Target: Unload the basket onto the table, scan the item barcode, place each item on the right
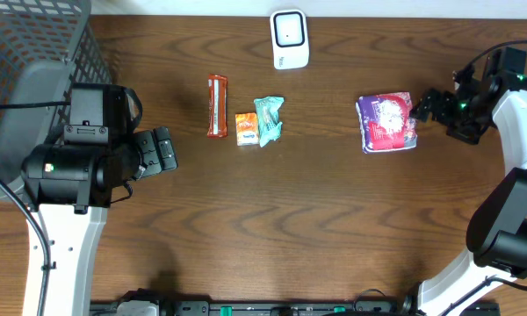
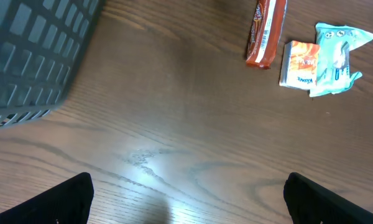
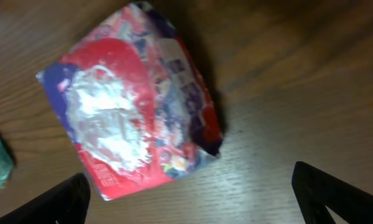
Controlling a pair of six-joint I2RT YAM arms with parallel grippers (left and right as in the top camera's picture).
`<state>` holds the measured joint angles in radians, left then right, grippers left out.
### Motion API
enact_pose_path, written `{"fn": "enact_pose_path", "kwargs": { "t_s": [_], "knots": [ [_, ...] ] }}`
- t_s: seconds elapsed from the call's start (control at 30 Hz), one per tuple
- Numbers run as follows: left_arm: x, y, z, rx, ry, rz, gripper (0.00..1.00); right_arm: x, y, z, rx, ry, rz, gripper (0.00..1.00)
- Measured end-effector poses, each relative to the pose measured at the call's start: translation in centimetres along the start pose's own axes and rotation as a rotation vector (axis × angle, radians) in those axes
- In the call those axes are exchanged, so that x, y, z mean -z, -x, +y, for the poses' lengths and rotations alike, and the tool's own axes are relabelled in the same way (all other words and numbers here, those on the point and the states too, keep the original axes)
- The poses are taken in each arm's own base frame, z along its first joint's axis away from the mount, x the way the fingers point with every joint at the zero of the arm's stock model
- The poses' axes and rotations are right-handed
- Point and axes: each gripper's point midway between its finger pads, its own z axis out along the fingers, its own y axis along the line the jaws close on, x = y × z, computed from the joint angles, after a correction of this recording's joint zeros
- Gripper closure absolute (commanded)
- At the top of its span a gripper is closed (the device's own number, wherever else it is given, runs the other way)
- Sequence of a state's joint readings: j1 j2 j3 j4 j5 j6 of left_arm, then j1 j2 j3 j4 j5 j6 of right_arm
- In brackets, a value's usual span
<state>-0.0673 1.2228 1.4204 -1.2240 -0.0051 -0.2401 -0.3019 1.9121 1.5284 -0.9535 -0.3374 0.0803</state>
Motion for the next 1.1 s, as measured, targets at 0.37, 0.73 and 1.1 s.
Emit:
{"fn": "enact_pose_path", "kwargs": {
  "t_s": [0.37, 0.73, 1.1],
  "knots": [
    [0.0, 0.0, 0.0, 0.0, 0.0, 0.0, 0.02, -2.7, -0.3, 1.2, 0.037, 0.132, -0.039, 0.04],
    [0.0, 0.0, 0.0, 0.0, 0.0, 0.0, 0.02, -7.0, -3.3, 1.2, 0.013, 0.232, -0.054, 0.36],
    [0.0, 0.0, 0.0, 0.0, 0.0, 0.0, 0.02, -8.0, -4.2, 3.9, 0.046, 0.299, -0.043, 0.99]
  ]
}}
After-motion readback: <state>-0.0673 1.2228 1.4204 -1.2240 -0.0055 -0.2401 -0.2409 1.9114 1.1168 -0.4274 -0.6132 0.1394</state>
